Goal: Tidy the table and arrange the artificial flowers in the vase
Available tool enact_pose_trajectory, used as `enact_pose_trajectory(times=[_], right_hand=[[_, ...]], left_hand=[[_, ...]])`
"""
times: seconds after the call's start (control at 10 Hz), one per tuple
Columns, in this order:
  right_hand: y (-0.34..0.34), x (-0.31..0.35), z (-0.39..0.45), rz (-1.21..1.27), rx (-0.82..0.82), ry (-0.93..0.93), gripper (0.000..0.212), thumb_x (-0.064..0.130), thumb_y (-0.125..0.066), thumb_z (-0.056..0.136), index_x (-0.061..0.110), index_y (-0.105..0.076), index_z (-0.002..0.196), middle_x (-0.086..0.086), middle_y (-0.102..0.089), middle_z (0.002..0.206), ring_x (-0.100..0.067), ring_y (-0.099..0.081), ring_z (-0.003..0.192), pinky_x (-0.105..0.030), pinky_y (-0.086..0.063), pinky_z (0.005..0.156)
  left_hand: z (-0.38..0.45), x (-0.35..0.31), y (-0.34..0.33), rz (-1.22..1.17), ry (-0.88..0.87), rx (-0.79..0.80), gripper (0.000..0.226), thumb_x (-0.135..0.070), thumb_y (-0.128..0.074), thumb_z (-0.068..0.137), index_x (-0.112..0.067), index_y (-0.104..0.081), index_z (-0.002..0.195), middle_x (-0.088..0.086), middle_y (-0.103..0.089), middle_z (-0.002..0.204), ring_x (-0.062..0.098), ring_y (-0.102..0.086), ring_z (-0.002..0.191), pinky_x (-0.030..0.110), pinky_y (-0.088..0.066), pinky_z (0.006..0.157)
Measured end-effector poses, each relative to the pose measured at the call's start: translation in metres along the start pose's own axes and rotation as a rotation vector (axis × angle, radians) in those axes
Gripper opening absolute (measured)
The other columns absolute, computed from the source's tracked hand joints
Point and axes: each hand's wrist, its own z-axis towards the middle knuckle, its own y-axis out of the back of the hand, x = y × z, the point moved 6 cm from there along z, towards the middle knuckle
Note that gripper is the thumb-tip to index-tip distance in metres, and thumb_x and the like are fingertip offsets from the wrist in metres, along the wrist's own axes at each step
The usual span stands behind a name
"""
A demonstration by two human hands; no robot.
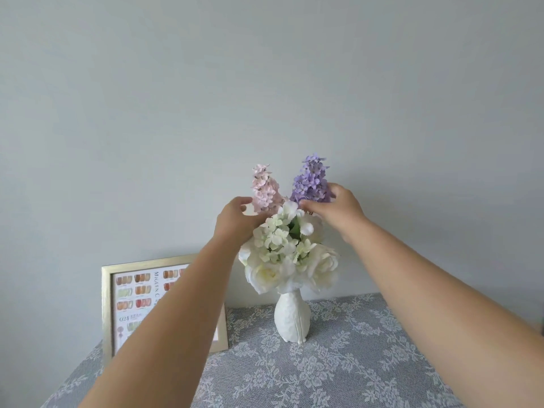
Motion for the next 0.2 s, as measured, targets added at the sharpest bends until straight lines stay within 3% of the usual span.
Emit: enact_pose_trajectory(times=[0.1, 0.2], right_hand=[[0.015, 0.005, -0.015, 0.045, -0.038, 0.058, 0.077, 0.045, -0.084, 0.062, 0.033, -0.051, 0.13, 0.013, -0.05, 0.13, -0.013, -0.05, 0.114, -0.031, -0.04, 0.089], [0.031, 0.008, -0.041, 0.055, -0.042, 0.121, 0.069, 0.046, -0.082, 0.065, 0.042, -0.053, 0.127, 0.014, -0.05, 0.131, -0.011, -0.049, 0.118, -0.031, -0.041, 0.088]], left_hand=[[-0.018, -0.012, 0.026, -0.031, -0.105, -0.071, 0.071, -0.048, -0.082, 0.07, -0.032, -0.051, 0.132, -0.008, -0.052, 0.128, 0.016, -0.054, 0.11, 0.031, -0.046, 0.083], [-0.062, -0.016, 0.043, -0.072, -0.268, -0.092, 0.053, -0.046, -0.076, 0.077, -0.043, -0.052, 0.125, -0.014, -0.049, 0.132, 0.01, -0.051, 0.115, 0.028, -0.043, 0.083]])
